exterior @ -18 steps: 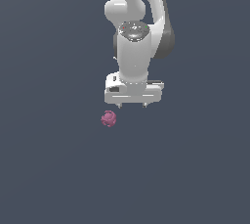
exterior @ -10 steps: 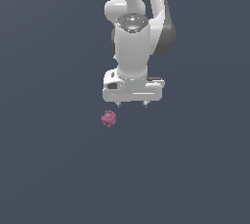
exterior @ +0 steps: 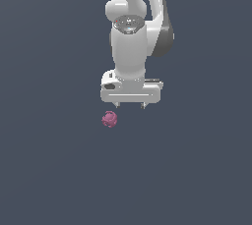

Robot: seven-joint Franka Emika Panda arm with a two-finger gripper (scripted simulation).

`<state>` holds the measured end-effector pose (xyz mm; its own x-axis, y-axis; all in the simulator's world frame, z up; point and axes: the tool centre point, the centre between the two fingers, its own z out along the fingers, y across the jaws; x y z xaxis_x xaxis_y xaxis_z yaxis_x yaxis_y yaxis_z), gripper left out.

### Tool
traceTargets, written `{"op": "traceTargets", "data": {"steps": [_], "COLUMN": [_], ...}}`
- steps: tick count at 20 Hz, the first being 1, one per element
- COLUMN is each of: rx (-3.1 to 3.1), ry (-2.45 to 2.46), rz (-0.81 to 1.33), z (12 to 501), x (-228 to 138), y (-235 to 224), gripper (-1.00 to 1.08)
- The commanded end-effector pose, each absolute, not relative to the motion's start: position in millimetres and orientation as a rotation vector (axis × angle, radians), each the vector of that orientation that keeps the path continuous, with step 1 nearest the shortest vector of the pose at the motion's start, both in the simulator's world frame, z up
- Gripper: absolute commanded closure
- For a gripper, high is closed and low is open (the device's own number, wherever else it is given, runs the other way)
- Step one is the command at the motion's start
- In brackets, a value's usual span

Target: Pick up the object and move it to a goal position.

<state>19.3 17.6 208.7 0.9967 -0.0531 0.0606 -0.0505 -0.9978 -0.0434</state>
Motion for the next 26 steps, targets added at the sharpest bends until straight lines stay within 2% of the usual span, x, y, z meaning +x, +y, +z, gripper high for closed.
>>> {"op": "traceTargets", "data": {"steps": [1,14,26], "rx": [-3.098,-3.088,-3.085], "ry": [0.13,0.551,0.588], "rz": [-0.084,-0.007,0.001], "z": [196.3,99.2,78.8], "x": [16.9,-17.4,-22.4], "y": [7.8,-72.5,-79.8], "gripper": [-0.92,-0.92,-0.92]}}
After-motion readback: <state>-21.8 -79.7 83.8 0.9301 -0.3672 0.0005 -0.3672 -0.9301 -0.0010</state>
